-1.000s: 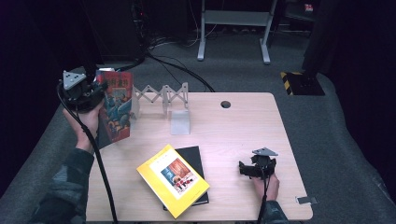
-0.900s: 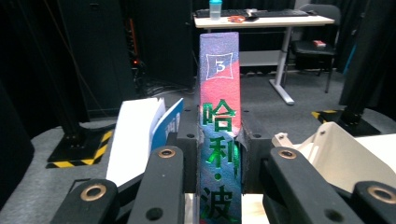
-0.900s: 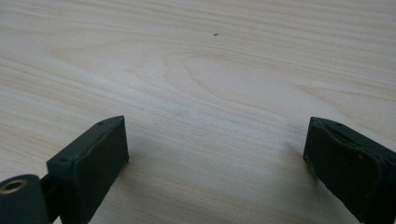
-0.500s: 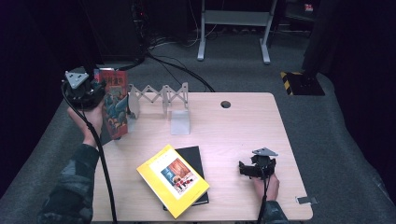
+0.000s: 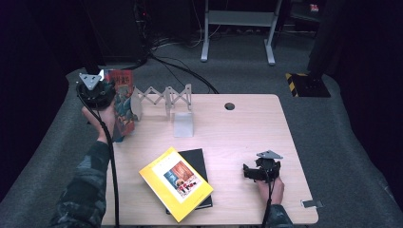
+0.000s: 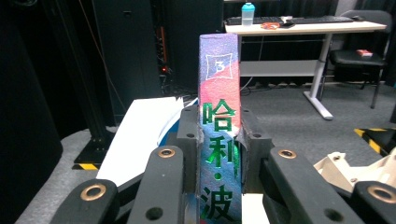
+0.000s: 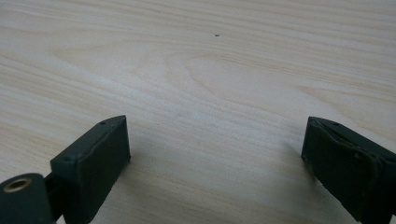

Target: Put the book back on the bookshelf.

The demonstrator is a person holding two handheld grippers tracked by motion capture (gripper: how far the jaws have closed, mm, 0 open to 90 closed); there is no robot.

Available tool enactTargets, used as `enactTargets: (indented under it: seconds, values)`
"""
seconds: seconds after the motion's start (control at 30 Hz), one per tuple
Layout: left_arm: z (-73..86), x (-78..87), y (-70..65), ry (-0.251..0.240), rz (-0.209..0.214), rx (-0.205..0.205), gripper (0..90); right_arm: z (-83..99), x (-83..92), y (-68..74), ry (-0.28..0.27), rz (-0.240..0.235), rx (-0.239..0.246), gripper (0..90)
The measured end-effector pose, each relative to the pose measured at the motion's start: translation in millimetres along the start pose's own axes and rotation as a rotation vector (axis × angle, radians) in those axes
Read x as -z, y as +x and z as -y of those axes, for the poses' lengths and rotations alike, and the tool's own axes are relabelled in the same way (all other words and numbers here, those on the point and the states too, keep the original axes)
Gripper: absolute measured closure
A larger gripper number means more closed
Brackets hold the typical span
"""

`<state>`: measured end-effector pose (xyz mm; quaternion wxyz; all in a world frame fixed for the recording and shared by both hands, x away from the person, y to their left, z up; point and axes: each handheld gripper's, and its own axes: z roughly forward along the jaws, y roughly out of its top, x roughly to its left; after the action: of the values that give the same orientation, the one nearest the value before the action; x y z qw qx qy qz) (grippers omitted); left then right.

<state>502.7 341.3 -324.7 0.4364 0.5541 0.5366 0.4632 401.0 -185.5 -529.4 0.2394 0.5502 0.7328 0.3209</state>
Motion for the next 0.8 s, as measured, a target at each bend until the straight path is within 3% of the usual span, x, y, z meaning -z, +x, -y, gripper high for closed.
enactTargets:
  seconds: [0.23, 0.27, 0.47, 0.6, 0.8]
  values:
    - [22.1, -5.9, -2.7, 0.022, 0.016, -0.007, 74.7, 0.0, 0.1, -0.2, 0.000, -0.003, 0.000, 7.2]
    - [24.2, -3.7, -3.4, 0.005, 0.017, -0.011, 74.7, 0.0, 0.1, -0.1, -0.001, -0.003, 0.000, 7.3]
    - [24.8, 3.6, -4.9, 0.015, 0.059, -0.017, 74.6, 0.1, 0.5, 0.5, 0.004, 0.000, -0.002, 7.5]
    - [21.0, 9.9, -4.2, 0.061, 0.082, -0.030, 74.4, 0.0, 0.4, 0.5, 0.001, 0.000, -0.001, 7.8]
    - [12.6, 19.8, -0.2, 0.158, 0.126, -0.095, 73.9, 0.0, 0.2, 0.7, -0.005, -0.004, -0.003, 8.2]
